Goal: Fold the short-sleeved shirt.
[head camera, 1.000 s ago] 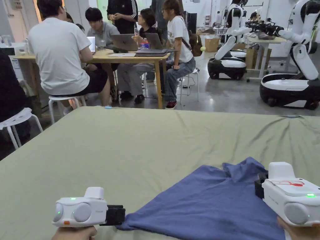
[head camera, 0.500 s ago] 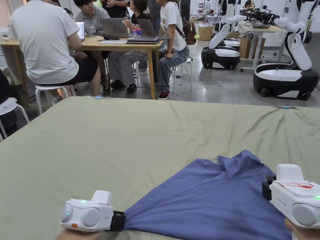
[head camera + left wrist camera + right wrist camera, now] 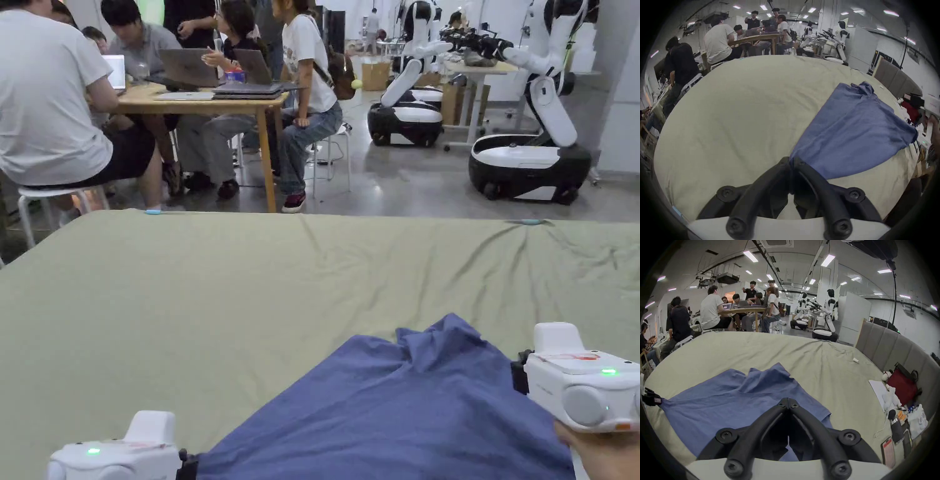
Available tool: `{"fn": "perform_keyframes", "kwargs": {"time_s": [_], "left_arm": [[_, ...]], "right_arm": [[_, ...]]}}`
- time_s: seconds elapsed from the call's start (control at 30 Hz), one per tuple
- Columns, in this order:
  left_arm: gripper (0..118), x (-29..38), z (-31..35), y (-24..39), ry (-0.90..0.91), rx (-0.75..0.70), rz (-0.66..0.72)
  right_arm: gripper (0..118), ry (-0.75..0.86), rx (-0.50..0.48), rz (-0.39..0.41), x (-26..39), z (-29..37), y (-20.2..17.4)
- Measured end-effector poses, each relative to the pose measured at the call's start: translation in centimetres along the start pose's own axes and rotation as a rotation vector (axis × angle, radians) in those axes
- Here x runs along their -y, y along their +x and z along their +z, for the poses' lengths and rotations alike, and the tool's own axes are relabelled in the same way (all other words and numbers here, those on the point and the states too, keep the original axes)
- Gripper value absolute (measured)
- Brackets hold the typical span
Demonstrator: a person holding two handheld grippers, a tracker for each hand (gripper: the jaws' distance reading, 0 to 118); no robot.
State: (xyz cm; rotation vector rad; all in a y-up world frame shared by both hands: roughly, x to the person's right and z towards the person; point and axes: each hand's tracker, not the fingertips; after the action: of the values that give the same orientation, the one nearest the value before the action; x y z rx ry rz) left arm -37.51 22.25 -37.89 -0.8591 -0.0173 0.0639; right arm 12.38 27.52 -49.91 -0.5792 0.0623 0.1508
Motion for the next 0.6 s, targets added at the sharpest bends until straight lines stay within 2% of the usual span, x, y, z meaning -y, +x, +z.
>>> {"fn": "perform_keyframes", "kwargs": {"time_s": [0.2, 0.23, 0.3, 0.33, 0.4, 0.5, 0.57, 0.6], "left_arm": [[1, 0.5, 0.3, 0.3, 0.01, 0.012, 0.023], [1, 0.4, 0.4, 0.6, 0.012, 0.012, 0.019], [1, 0.3, 0.5, 0.6, 0.017, 0.014, 0.015], [1, 0.3, 0.6, 0.5, 0.019, 0.015, 0.013], [1, -0.1, 0.8, 0.8, 0.024, 0.01, 0.001], [1, -0.7, 0.8, 0.9, 0.023, 0.008, -0.01], [1, -1.0, 0.9, 0.9, 0.026, 0.008, -0.013], [1, -1.2, 0.9, 0.9, 0.028, 0.007, -0.016]], "right_arm": [[2, -0.033, -0.007, 0.023, -2.0, -7.2, 1.7], [26, -0.061, -0.02, 0.013, -2.5, -8.9, 1.8], [100, -0.112, -0.021, 0.026, -3.4, -11.8, 1.8], [118, -0.108, -0.017, 0.032, -3.6, -13.2, 1.7], [107, -0.079, -0.027, 0.042, -4.1, -14.9, 1.7], [107, -0.162, -0.075, -0.037, -4.6, -16.0, 1.9], [106, -0.194, -0.066, -0.009, -3.1, -19.5, 2.1], [101, -0.213, -0.051, 0.026, -2.7, -19.9, 2.0]]}}
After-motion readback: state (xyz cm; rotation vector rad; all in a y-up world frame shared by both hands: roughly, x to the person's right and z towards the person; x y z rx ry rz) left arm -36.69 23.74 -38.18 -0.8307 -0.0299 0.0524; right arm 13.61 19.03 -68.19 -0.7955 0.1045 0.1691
